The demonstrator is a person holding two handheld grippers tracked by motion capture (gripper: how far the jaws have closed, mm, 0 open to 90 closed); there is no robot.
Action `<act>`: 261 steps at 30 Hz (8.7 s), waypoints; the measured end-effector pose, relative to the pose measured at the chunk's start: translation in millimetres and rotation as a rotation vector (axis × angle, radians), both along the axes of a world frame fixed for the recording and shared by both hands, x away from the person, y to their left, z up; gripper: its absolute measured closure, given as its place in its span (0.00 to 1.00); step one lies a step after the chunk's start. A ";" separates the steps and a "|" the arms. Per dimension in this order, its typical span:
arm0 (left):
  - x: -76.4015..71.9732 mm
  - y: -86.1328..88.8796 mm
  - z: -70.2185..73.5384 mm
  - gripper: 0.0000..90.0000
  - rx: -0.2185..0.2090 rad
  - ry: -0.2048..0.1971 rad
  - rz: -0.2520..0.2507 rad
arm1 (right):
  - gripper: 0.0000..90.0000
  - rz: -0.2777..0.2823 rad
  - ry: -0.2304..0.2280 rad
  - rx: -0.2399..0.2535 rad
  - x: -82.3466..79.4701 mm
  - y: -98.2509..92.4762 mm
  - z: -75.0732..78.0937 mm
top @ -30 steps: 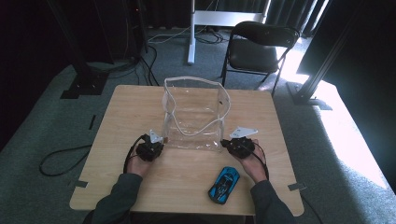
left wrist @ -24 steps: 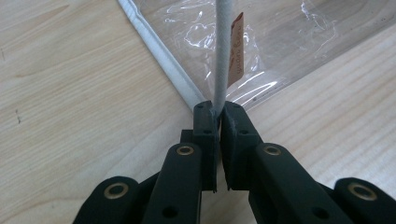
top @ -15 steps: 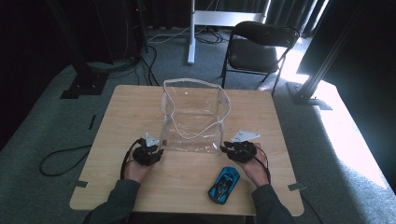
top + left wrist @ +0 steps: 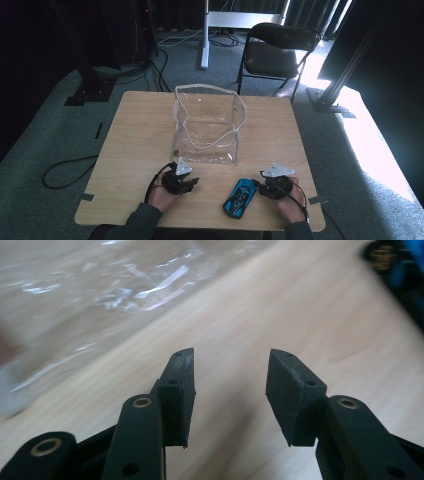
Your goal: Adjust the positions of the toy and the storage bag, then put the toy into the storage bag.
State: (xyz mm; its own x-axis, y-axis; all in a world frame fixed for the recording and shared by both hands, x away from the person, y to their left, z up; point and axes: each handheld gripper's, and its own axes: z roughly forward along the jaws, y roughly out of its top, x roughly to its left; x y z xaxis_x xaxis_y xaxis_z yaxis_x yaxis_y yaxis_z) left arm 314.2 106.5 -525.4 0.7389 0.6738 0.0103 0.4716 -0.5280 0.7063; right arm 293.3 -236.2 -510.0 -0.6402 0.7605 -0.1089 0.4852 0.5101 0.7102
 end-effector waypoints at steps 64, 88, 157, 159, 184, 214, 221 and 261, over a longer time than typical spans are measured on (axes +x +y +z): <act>-22.8 -130.2 -18.1 0.80 -0.108 0.077 -0.238 | 0.54 0.041 -0.021 0.013 41.0 30.3 6.9; -4.6 -23.6 -11.7 0.58 -0.013 -0.039 -0.046 | 0.57 0.026 0.001 0.164 3.6 -16.5 6.9; 2.1 -9.7 -19.3 0.48 -0.031 -0.028 0.036 | 0.26 0.269 -0.003 0.115 -2.3 -4.8 -23.2; 2.1 -9.7 -19.3 0.48 -0.031 -0.028 0.036 | 0.27 0.265 -0.019 0.112 -4.3 -4.2 -20.8; 2.6 -9.2 -19.2 0.48 -0.038 -0.022 0.036 | 0.27 0.191 -0.177 0.272 0.6 -21.1 40.2; 2.4 -9.8 -19.2 0.47 -0.032 -0.028 0.035 | 0.27 0.207 -0.265 0.284 53.8 -32.5 114.6; 2.4 -9.9 -19.2 0.47 -0.031 -0.028 0.036 | 0.27 0.215 -0.284 0.290 68.1 -33.1 135.4; 2.4 -11.5 -19.4 0.47 -0.032 -0.029 0.042 | 0.27 0.389 -0.254 0.284 157.5 20.5 213.7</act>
State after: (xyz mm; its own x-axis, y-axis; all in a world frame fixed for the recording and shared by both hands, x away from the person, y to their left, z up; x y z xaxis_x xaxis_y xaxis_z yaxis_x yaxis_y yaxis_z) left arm 316.6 95.0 -544.8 0.7098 0.7043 0.0092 0.4719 -0.4852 0.7361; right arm 450.8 -215.7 -296.3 -0.8603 0.4951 -0.1212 0.0944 0.3885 0.9166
